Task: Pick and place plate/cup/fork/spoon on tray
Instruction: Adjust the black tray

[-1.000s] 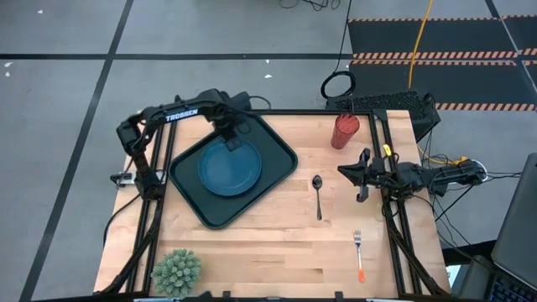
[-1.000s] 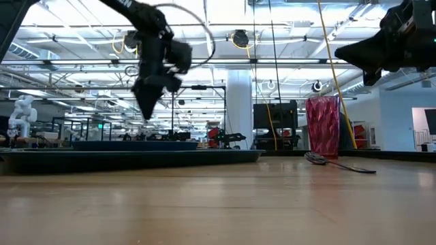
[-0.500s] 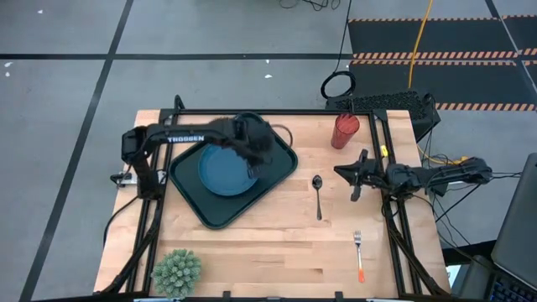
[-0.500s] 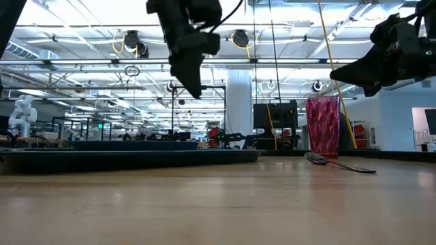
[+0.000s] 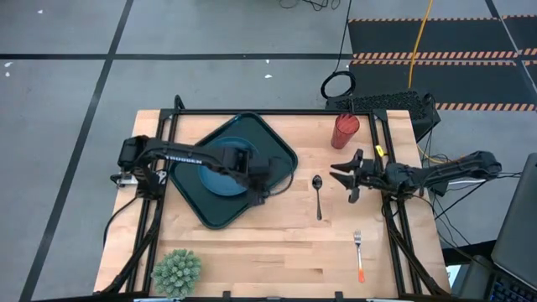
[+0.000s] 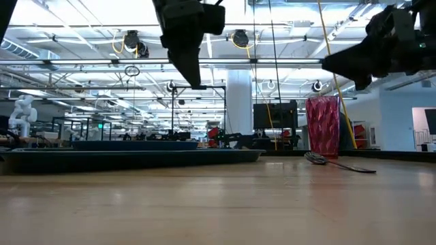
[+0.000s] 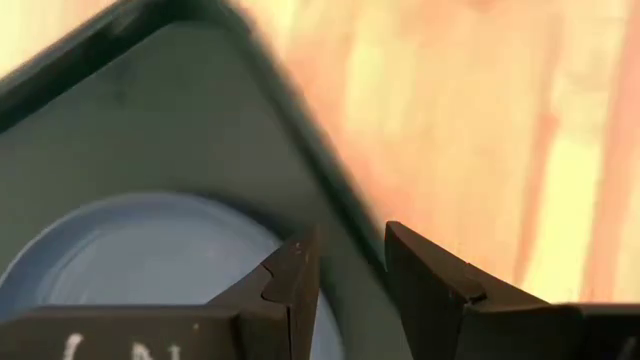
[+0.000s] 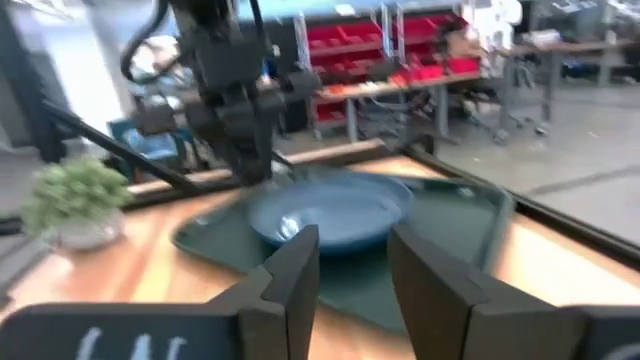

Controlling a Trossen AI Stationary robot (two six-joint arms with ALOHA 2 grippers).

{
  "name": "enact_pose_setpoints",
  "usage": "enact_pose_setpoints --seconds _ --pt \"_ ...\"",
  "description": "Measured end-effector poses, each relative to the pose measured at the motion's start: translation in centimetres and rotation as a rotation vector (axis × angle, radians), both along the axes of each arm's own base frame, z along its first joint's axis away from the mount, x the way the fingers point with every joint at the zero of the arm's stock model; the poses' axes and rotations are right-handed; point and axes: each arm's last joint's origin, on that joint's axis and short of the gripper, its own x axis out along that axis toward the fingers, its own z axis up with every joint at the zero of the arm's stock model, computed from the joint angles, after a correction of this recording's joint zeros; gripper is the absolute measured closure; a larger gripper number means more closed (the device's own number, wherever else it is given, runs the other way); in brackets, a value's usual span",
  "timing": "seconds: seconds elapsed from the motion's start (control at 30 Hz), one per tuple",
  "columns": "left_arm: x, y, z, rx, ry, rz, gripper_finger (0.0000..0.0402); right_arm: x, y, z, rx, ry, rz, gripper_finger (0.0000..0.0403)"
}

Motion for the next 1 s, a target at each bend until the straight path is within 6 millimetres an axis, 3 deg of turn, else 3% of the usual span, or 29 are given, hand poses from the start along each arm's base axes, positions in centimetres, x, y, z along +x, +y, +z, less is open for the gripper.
enact_pose_setpoints --seconds 0.17,0.37,0.6,0.73,1.0 --pt "1.0 -1.8 -1.0 0.052 -0.132 -0.184 0.0282 1.1 0.3 -0.2 -0.024 0.028 0.056 0.0277" --pt "1.9 -2.5 -2.3 -0.056 -0.292 -0.300 0.0282 4.4 0.9 3.5 -0.113 -0.015 0.084 0.0277" --pt "1.3 -2.7 -3.1 -0.071 -0.217 -0.310 0.0282 8.2 1.3 7.3 -0.188 0.013 0.074 0.0277" --pt "0.9 -3.5 -2.2 -0.064 -0.249 -0.328 0.0282 9.6 1.0 9.6 -0.200 0.040 0.127 0.0277" --pt "-0.8 -4.4 2.6 -0.025 -0.440 -0.345 0.0282 11.3 0.2 15.8 -0.168 0.316 0.190 0.0277"
